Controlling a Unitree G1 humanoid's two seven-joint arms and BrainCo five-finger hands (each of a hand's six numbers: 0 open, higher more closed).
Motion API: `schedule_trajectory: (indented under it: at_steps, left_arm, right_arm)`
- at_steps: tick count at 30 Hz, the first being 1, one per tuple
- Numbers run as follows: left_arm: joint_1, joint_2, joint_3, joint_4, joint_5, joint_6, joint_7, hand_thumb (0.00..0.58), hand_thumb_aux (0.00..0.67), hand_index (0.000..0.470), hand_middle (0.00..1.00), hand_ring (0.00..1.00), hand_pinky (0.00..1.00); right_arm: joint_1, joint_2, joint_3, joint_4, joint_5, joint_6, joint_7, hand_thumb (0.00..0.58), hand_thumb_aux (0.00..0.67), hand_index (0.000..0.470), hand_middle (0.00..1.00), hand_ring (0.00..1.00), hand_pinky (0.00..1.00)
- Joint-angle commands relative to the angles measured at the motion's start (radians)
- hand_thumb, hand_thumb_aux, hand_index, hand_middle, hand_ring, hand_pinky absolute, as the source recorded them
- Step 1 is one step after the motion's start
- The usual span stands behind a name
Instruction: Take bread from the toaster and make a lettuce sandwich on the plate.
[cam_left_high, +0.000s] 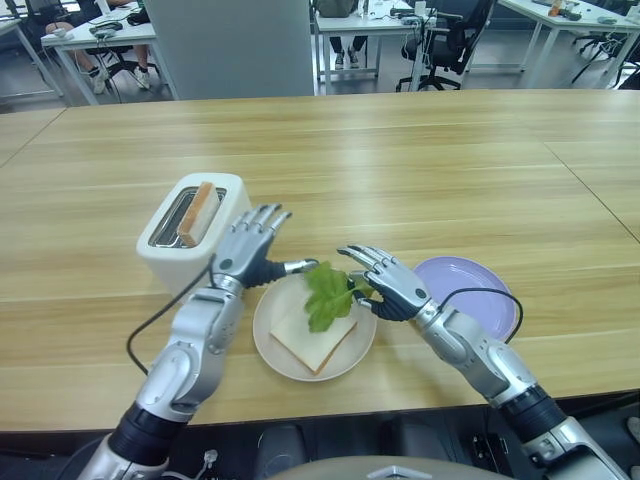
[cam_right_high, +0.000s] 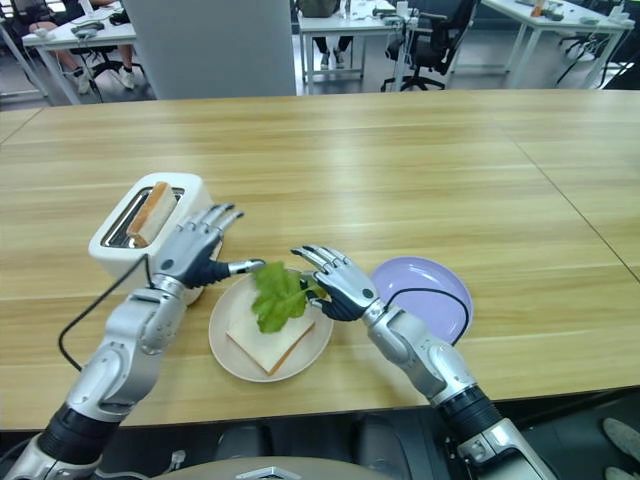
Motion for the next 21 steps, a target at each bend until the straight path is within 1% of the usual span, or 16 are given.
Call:
schedule_trajectory:
  at_steps: [1,6,10,17,21]
  left_arm:
    - [0.013,0.024,0.09,-0.072,-0.003,-0.002,-0.035,0.0,0.0,0.0,0.0,0.0,0.0]
    - [0.013,0.058,0.221,-0.107,-0.018,-0.002,-0.062,0.0,0.0,0.0,0.0,0.0,0.0]
    - [0.03,0.075,0.288,-0.089,-0.013,-0.004,-0.075,0.0,0.0,0.0,0.0,0.0,0.0]
    - [0.058,0.093,0.34,-0.038,0.027,0.034,-0.114,0.0,0.0,0.0,0.0,0.0,0.0]
    - [0.054,0.106,0.322,0.05,0.058,0.069,-0.147,0.0,0.0,0.0,0.0,0.0,0.0]
  right_arm:
    - [-0.036,0.027,0.04,0.062,-0.004,-0.015,0.025,0.58,0.67,0.46,0.0,0.0,0.0]
    - [-0.079,0.078,0.098,0.162,0.007,-0.039,0.044,0.58,0.67,0.46,0.0,0.0,0.0]
    - [-0.119,0.112,0.122,0.235,0.014,-0.057,0.048,0.58,0.67,0.46,0.0,0.0,0.0]
    - [-0.155,0.14,0.143,0.312,0.045,-0.098,0.067,0.58,0.67,0.46,0.0,0.0,0.0]
    - [-0.162,0.135,0.155,0.334,0.027,-0.095,0.068,0.58,0.67,0.46,0.0,0.0,0.0]
